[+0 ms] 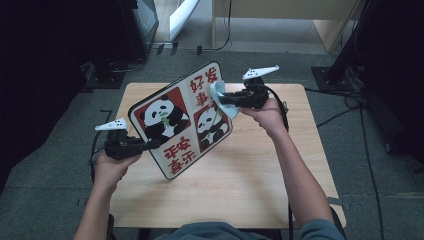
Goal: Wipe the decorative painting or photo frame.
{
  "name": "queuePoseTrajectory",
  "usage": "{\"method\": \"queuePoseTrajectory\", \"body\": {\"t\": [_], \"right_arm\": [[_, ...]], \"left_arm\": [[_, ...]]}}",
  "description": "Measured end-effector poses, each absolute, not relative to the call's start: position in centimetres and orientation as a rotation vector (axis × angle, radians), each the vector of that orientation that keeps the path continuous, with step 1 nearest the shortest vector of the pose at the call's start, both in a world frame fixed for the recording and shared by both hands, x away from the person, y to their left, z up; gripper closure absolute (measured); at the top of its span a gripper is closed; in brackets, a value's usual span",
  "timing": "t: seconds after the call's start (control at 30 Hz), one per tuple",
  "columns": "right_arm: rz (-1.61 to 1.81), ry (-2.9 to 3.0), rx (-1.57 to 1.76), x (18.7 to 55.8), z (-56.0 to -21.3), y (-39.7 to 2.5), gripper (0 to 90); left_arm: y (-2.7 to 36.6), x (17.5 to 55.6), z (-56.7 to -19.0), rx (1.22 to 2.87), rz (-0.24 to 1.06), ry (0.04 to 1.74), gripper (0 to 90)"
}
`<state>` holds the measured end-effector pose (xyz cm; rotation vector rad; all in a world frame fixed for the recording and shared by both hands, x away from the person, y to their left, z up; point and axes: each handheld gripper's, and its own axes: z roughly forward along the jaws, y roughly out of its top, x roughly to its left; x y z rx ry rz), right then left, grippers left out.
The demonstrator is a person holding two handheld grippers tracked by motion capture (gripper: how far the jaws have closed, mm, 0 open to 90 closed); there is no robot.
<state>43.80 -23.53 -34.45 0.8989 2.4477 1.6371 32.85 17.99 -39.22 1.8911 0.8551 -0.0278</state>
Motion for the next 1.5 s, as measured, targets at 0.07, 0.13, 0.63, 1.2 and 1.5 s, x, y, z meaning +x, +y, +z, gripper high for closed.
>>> {"method": "queuePoseTrajectory", "body": {"t": [0.07,0.13,0.63,1.2,1.5], "right_arm": [[1.647,2.446,0.870,43.8,-33.7,-23.0,77.1],[1.659,2.439,0.847,44.0,-33.1,-22.5,77.1],[1.695,2.396,0.798,45.6,-31.8,-21.1,77.0],[1.694,2.429,0.802,45.4,-33.0,-20.9,76.9],[1.670,2.455,0.802,45.2,-33.5,-20.9,76.9]], "left_arm": [[18.0,32.8,-39.2,1.890,-0.025,0.855,77.0],[18.0,32.8,-39.2,1.891,-0.024,0.854,77.1],[18.0,33.0,-39.2,1.892,-0.025,0.866,77.1],[18.0,32.9,-39.0,1.899,-0.021,0.854,75.2],[17.7,32.8,-38.9,1.916,-0.008,0.848,74.3]]}}
